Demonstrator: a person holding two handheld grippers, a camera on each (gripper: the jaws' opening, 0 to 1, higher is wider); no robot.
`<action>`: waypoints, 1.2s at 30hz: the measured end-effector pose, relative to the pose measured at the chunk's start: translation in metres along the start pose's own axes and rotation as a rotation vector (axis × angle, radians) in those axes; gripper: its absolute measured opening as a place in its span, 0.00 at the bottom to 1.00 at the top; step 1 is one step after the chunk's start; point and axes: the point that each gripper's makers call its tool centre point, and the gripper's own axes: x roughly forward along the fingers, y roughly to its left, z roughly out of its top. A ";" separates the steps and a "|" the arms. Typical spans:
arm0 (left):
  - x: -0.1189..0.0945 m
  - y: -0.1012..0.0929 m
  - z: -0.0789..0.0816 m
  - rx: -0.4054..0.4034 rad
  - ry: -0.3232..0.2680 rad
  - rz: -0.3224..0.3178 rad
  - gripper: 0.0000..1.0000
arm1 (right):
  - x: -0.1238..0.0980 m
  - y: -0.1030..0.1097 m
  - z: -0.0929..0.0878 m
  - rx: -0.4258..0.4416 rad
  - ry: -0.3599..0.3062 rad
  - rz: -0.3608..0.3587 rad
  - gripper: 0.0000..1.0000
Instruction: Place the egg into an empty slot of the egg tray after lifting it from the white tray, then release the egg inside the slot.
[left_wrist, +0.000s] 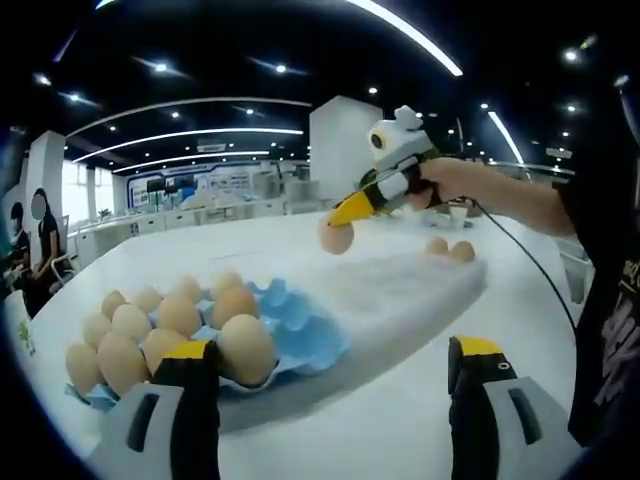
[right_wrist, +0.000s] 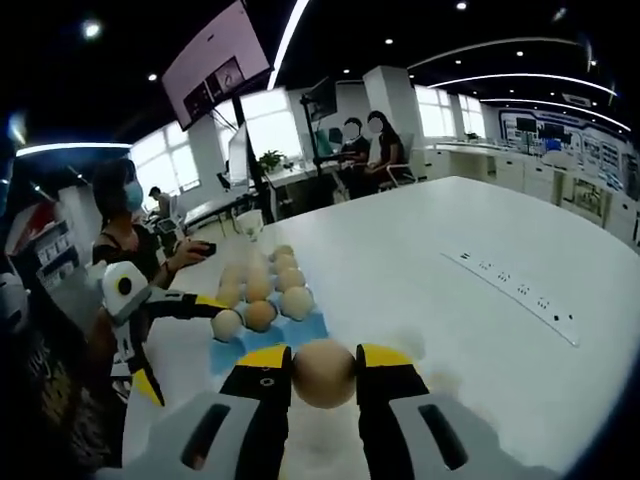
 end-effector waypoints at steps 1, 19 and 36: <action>0.000 0.000 0.000 0.000 0.000 0.000 0.97 | 0.002 0.001 0.000 -0.001 0.000 0.003 0.26; 0.002 0.003 0.002 -0.003 -0.013 -0.002 0.98 | 0.048 0.005 0.006 -0.002 0.016 0.060 0.26; -0.003 0.013 -0.001 -0.008 -0.034 -0.012 0.99 | 0.078 -0.003 0.007 -0.008 0.032 0.058 0.26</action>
